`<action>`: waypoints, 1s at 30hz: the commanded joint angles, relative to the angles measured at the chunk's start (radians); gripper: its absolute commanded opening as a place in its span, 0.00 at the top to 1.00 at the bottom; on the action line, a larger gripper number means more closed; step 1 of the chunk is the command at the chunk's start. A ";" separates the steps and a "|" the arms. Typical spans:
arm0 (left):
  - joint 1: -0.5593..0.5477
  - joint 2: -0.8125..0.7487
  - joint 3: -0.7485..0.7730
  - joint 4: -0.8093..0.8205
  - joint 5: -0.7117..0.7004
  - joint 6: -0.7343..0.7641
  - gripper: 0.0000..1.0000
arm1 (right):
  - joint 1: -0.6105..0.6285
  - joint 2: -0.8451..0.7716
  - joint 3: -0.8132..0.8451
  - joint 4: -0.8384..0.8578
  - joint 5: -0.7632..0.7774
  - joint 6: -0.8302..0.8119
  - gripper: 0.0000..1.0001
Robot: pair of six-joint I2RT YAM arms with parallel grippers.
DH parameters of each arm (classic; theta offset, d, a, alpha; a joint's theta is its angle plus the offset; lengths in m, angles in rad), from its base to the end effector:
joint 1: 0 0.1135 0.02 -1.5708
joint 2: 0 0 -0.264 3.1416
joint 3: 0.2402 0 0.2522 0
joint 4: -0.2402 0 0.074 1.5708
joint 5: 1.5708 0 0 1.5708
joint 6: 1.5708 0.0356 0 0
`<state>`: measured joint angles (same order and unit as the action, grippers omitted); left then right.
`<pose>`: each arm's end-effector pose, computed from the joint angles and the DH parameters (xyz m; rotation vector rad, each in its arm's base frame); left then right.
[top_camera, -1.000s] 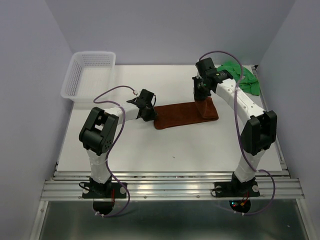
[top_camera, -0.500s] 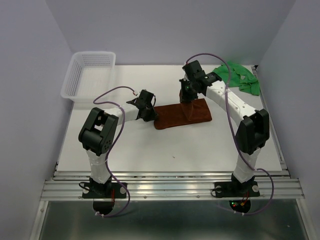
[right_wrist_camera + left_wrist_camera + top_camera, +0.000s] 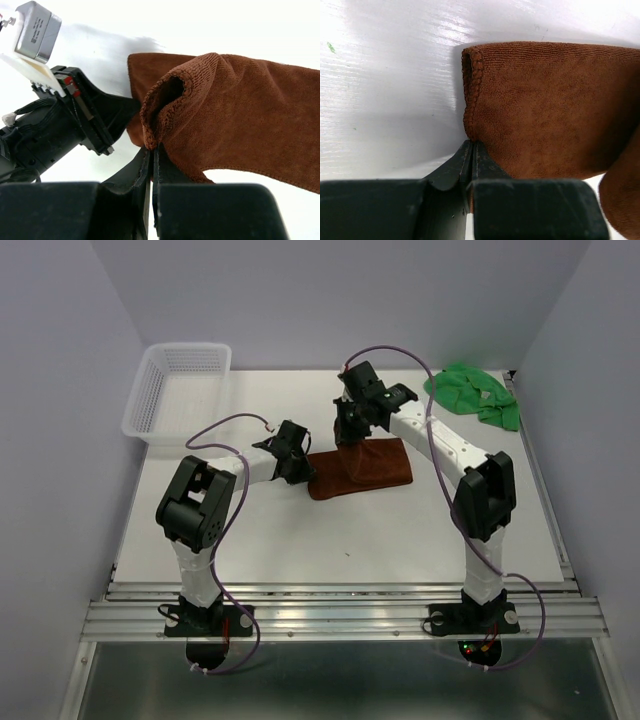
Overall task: Roll the towels
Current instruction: Fold the towel
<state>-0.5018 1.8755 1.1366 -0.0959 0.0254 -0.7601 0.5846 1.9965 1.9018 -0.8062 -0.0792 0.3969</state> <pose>0.3452 -0.1904 0.1635 -0.3095 2.4779 -0.5936 0.3708 0.2488 0.3047 -0.2729 2.5260 0.5055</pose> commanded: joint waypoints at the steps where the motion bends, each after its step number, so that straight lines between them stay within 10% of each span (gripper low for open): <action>1: 0.002 -0.044 -0.021 -0.042 -0.013 0.007 0.91 | 0.030 0.022 0.071 0.030 -0.036 0.014 0.99; 30: 0.011 -0.076 -0.028 -0.074 -0.050 -0.015 0.84 | 0.069 0.226 0.143 0.055 -0.125 0.046 0.98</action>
<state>-0.4995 1.8645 1.1320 -0.1253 0.0177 -0.7704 0.6403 2.2028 1.9869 -0.7979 -0.1699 0.4232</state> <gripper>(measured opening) 0.143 0.043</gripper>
